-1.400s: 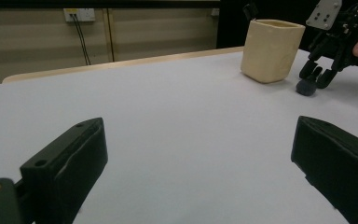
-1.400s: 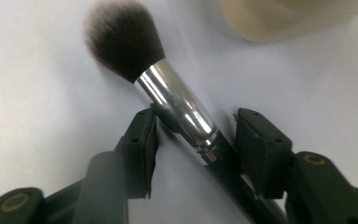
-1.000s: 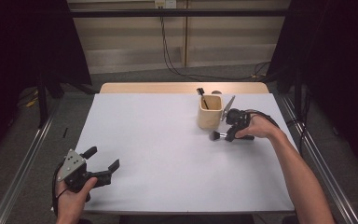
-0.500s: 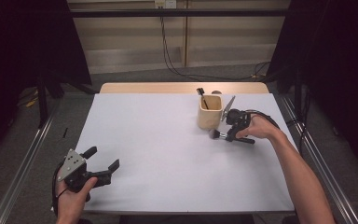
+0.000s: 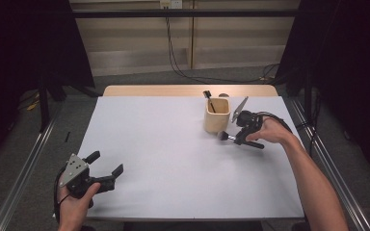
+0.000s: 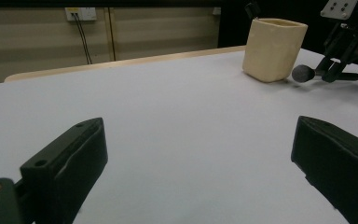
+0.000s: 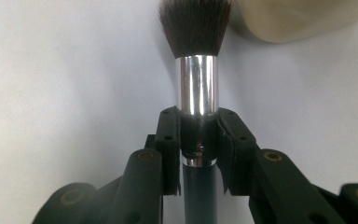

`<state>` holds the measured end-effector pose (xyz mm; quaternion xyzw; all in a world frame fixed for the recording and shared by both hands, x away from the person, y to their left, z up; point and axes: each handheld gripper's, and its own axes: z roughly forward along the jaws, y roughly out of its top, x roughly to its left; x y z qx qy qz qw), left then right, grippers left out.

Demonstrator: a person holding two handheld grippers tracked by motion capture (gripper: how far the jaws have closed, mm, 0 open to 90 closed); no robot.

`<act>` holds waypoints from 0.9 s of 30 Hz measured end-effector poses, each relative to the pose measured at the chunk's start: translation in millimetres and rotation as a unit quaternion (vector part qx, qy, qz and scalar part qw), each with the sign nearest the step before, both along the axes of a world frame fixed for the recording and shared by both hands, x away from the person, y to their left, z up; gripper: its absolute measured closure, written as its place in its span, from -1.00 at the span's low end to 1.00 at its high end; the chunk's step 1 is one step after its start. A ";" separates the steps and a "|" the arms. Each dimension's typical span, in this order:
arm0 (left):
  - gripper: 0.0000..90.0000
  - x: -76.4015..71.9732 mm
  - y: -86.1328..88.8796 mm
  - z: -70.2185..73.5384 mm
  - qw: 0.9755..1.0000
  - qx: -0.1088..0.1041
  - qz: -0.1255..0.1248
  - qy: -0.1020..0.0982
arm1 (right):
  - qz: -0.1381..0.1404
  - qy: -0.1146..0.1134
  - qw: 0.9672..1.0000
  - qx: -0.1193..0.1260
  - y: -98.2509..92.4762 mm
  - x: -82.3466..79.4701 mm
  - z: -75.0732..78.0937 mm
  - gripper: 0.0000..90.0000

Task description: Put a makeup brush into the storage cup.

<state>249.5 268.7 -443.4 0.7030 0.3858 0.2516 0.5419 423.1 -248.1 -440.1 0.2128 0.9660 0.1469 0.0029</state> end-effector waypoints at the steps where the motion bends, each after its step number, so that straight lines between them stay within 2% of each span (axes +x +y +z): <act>1: -0.92 0.1 0.1 0.0 1.000 0.000 0.000 0.000 | 0.000 -0.002 1.000 0.001 -0.8 -0.7 0.2 0.61; 8: -0.92 0.0 -0.2 0.2 1.000 0.000 -0.002 0.000 | -0.004 -0.006 1.000 0.026 -1.6 -5.2 5.3 0.61; 16: -0.92 -0.6 -0.1 0.4 1.000 -0.004 -0.001 0.000 | -0.021 -0.025 0.998 0.052 -0.8 -9.5 12.6 0.61; 19: -0.92 -0.4 0.2 0.5 1.000 -0.002 -0.002 -0.001 | -0.028 -0.027 0.997 0.072 -3.8 -12.5 14.2 0.61; 23: -0.92 -0.2 -0.5 0.4 1.000 0.000 -0.001 -0.001 | -0.039 -0.035 0.995 0.081 -9.4 -17.1 14.3 0.61; 27: -0.92 -0.1 -0.7 0.3 1.000 0.002 -0.002 -0.001 | -0.056 -0.047 0.992 0.106 -15.6 -22.3 16.2 0.61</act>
